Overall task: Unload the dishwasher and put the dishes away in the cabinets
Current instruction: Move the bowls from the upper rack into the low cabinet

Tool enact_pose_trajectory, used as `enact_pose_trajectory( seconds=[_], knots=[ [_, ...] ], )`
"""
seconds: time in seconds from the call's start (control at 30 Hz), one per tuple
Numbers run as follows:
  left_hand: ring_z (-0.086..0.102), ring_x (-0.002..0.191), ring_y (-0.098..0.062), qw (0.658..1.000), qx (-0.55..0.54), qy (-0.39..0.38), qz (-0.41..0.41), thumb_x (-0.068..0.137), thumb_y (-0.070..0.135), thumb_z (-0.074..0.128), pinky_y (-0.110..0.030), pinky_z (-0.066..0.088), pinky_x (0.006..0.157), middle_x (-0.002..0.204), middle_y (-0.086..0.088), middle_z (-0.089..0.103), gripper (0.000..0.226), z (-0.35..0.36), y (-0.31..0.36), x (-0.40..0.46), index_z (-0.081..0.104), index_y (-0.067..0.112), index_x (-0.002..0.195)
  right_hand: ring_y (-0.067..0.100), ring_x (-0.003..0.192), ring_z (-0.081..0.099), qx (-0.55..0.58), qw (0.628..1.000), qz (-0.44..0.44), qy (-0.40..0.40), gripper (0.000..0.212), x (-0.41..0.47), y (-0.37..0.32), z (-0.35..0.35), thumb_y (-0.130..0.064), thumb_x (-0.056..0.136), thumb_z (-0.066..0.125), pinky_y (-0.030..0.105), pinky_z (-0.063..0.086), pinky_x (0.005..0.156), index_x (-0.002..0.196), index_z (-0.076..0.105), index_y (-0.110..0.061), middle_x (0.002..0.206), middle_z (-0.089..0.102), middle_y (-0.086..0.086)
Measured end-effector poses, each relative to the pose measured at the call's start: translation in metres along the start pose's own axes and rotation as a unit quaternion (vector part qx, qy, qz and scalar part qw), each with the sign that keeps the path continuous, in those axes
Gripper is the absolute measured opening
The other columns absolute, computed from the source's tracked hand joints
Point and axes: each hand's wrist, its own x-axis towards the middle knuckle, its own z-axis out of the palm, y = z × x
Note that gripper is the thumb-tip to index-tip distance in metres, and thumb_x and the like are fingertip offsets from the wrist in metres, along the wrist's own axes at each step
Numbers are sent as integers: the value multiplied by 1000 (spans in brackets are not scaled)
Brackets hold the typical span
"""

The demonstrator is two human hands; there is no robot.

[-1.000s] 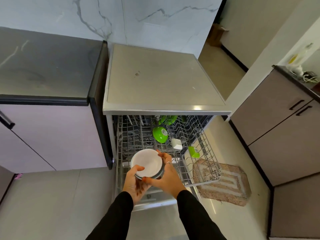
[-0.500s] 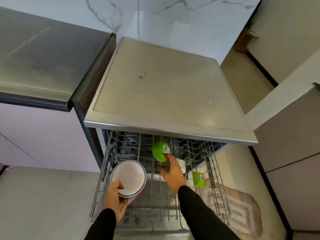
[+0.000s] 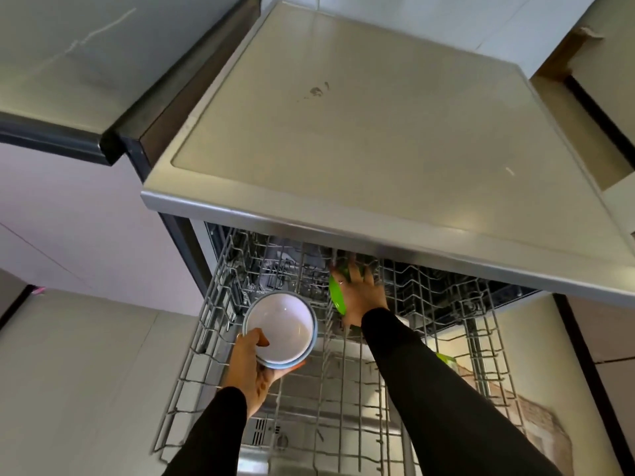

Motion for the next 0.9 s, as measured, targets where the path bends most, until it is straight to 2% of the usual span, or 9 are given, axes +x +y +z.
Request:
enact_pose_trajectory(
  seconds=[0.17,0.23,0.3,0.37,0.5,0.57,0.63,0.8,0.9],
  knots=[
    [58,96,-41,1000,-4,-11,5,83,4,36,-58,49,87,109,-19,55,35,-2,-6,-4,51,14,112,43,132,28,-4,999,-25,34,107,-7,7,-5,-34,61,85,55,42,101,145,20,-37,149,17,10],
    [58,96,-41,1000,-7,-10,0,83,4,36,-58,48,88,110,-19,54,31,-2,-7,-11,53,16,106,39,128,34,66,995,-31,69,103,-18,12,-9,-38,58,86,50,45,100,142,26,-35,142,24,9],
    [57,96,-41,1000,-7,-9,-2,84,5,37,-57,49,87,110,-18,54,29,0,-7,-17,53,17,104,33,124,40,208,972,-19,110,101,-36,17,-14,-41,55,87,43,45,102,137,30,-32,136,27,5],
    [57,97,-41,1000,-9,-8,-6,85,6,38,-57,49,87,111,-18,54,27,3,-7,-24,53,18,104,21,116,47,392,905,10,163,97,-63,18,-20,-41,52,90,30,44,101,131,35,-29,131,32,2],
    [59,98,-41,1000,2,-21,-12,87,10,38,-55,55,79,112,-19,56,29,7,-12,-36,52,16,111,10,104,62,680,694,-10,237,81,-131,-2,-25,-14,58,89,23,53,87,115,34,-33,118,51,-1],
    [60,98,-39,999,18,-31,-12,89,14,40,-51,58,72,113,-19,57,33,8,-15,-43,50,16,120,0,98,63,718,654,-46,232,79,-158,-18,-21,-12,56,86,17,53,81,114,34,-26,113,52,-5],
    [62,100,-36,998,33,-45,-25,91,25,43,-47,59,70,115,-20,60,40,10,-17,-52,50,13,128,-2,101,61,711,670,-67,203,84,-173,-36,-16,-24,48,86,19,52,84,115,35,-24,115,51,-7],
    [68,102,-32,993,50,-106,-33,88,70,32,-47,57,76,117,-14,68,69,5,-19,-68,62,17,121,12,115,50,610,772,-64,165,89,-178,-64,-7,-45,38,87,25,47,97,110,36,-39,125,45,-5],
    [68,100,-34,990,32,-128,-41,76,80,32,-47,58,70,115,-16,69,82,-5,-16,-74,63,16,118,9,115,48,570,804,-81,146,94,-179,-69,-3,-47,38,88,26,46,97,115,38,-29,127,44,-4]
  ],
)
